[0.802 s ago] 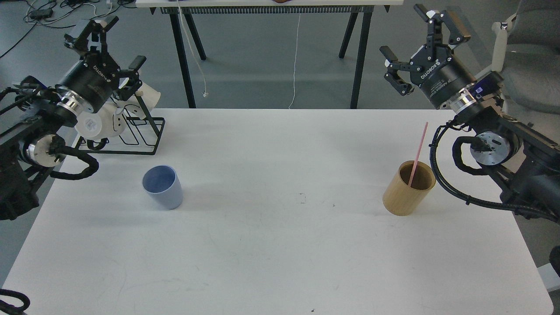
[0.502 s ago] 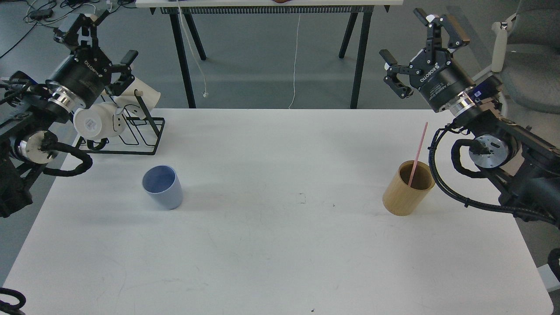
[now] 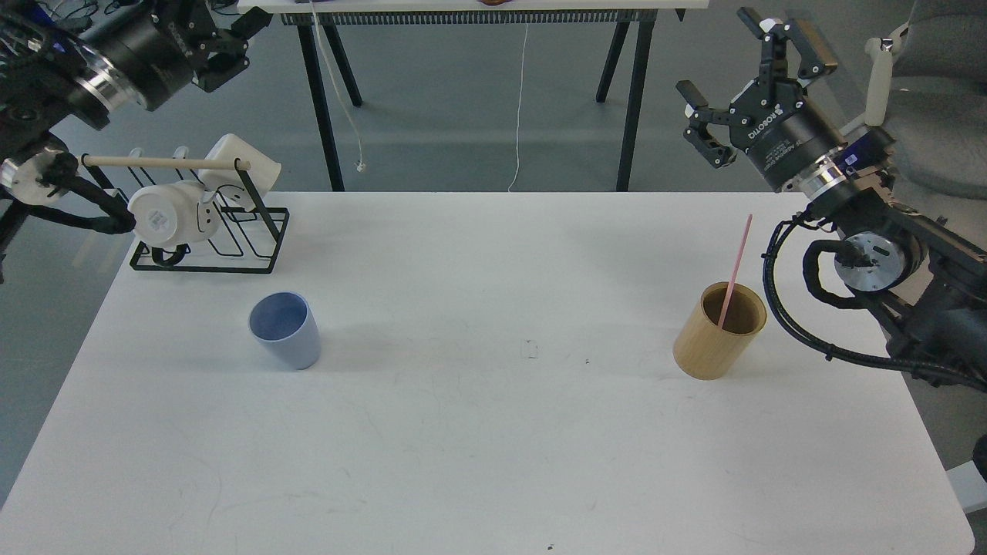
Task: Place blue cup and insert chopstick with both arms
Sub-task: 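Raise the left gripper away from the wire rack toward the blue cup, then lower the left gripper onto the blue cup and grasp it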
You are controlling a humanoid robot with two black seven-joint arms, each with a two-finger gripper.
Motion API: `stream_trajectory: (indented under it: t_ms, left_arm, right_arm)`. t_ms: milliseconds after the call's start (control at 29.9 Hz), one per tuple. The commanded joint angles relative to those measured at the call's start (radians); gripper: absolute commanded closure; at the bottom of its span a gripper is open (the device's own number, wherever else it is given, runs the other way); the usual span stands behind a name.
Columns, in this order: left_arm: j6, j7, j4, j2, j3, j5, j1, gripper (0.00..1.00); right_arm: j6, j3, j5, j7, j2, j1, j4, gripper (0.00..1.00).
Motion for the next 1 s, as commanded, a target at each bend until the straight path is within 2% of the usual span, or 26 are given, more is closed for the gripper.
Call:
stream_trajectory:
  t_ms: [0, 201, 334, 435, 535, 769, 970]
  left_arm:
    - [0.0, 0.0, -0.127, 0.084, 0.097, 0.235, -0.122, 0.0]
    - [0.0, 0.0, -0.266, 0.128, 0.529, 0.509, -0.342, 0.0]
    - [0.0, 0.0, -0.299, 0.124, 0.701, 0.791, -0.379, 0.0]
    - [0.0, 0.0, -0.299, 0.119, 0.738, 0.894, -0.365, 0.0]
    - [0.0, 0.0, -0.275, 0.113, 0.744, 0.938, -0.281, 0.0]
    - [0.0, 0.0, -0.124, 0.012, 0.732, 0.988, -0.118, 0.0]
    - [0.0, 0.0, -0.067, -0.023, 0.731, 0.988, -0.089, 0.0]
  right_arm:
    - [0.0, 0.0, 0.0, 0.0, -0.004, -0.001, -0.002, 0.01]
    - [0.0, 0.012, 0.0, 0.0, -0.006, -0.004, -0.005, 0.01]
    - [0.0, 0.012, 0.0, 0.0, -0.017, -0.009, -0.005, 0.01]
    - [0.0, 0.012, 0.0, 0.0, -0.023, -0.018, -0.005, 0.01]
    - [0.0, 0.012, 0.0, 0.0, -0.024, -0.024, -0.005, 0.01]
    - [0.0, 0.012, 0.0, 0.0, -0.024, -0.026, -0.003, 0.01]
    - [0.0, 0.012, 0.0, 0.0, -0.035, -0.027, -0.002, 0.01]
